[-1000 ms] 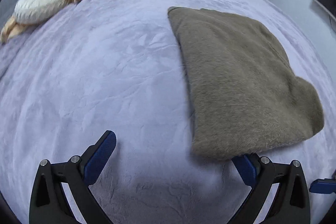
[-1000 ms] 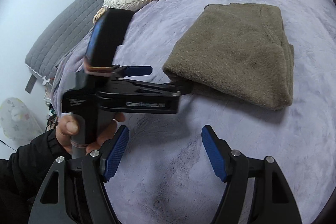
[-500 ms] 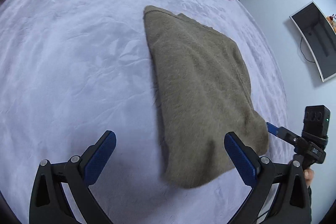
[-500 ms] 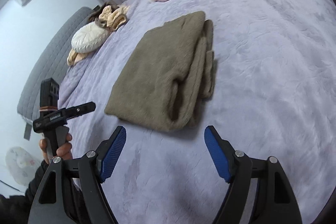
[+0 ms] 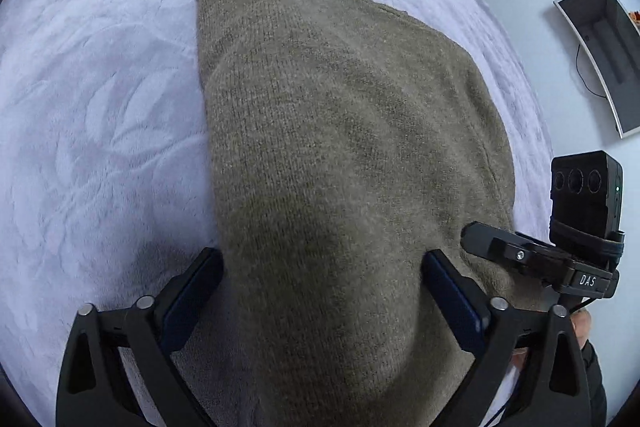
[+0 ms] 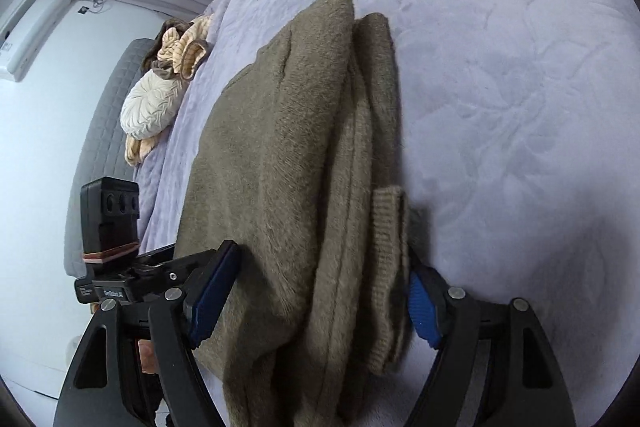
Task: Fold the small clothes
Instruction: 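Close both tools on the side edge of the folded sweater, then lift the sweater edge with both tools and fold it over lengthwise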
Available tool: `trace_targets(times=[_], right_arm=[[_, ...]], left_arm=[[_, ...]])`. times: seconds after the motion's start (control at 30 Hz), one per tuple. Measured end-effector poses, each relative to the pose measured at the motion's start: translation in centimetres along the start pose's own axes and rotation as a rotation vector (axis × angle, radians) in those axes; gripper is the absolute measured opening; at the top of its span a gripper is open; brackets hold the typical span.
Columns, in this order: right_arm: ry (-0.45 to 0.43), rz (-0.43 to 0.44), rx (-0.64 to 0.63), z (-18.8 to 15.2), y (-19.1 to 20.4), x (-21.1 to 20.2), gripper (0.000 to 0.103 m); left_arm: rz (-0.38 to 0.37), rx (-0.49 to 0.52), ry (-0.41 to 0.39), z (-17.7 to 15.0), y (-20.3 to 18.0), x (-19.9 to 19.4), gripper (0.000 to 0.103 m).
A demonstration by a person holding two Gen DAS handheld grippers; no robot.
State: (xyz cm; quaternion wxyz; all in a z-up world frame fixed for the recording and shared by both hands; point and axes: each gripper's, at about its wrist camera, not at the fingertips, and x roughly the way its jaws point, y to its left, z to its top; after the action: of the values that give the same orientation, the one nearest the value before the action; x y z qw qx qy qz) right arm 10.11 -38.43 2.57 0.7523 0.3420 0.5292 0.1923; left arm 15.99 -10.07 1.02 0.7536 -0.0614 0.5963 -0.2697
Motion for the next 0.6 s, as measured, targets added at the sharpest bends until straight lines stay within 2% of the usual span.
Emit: trace_targets(times=[0.03, 0.07, 0.1, 0.2, 0.4, 0.6], right_arm=[[0.006, 0.007, -0.01, 0.2, 0.1, 0.6, 0.079], [0.01, 0.001, -0.029, 0.3, 0.3, 1.1, 0.073], [0.015, -0.013, -0.053, 0.3, 0.6, 1.6, 0.065], [0.018, -0.019, -0.078, 0.6, 1.1, 1.9, 0.051], [-0.006, -0.085, -0.174, 0.0, 3.7, 1.0, 0.044], [-0.031, -0.136, -0.264, -0.7, 6.8, -0.5, 0.044]], left_arm=[[-0.01, 0.018, -0.008, -0.1, -0.5, -0.3, 0.077], [-0.005, 0.03, -0.017, 0.0, -1.0, -0.5, 0.07], [0.009, 0.043, -0.026, -0.1, -1.6, -0.8, 0.067], [0.065, 0.074, -0.038, -0.3, -2.9, -1.1, 0.056], [0.154, 0.127, -0.068, -0.8, -5.4, -1.8, 0.048], [0.168, 0.131, -0.067, -1.2, -5.5, -2.5, 0.046]])
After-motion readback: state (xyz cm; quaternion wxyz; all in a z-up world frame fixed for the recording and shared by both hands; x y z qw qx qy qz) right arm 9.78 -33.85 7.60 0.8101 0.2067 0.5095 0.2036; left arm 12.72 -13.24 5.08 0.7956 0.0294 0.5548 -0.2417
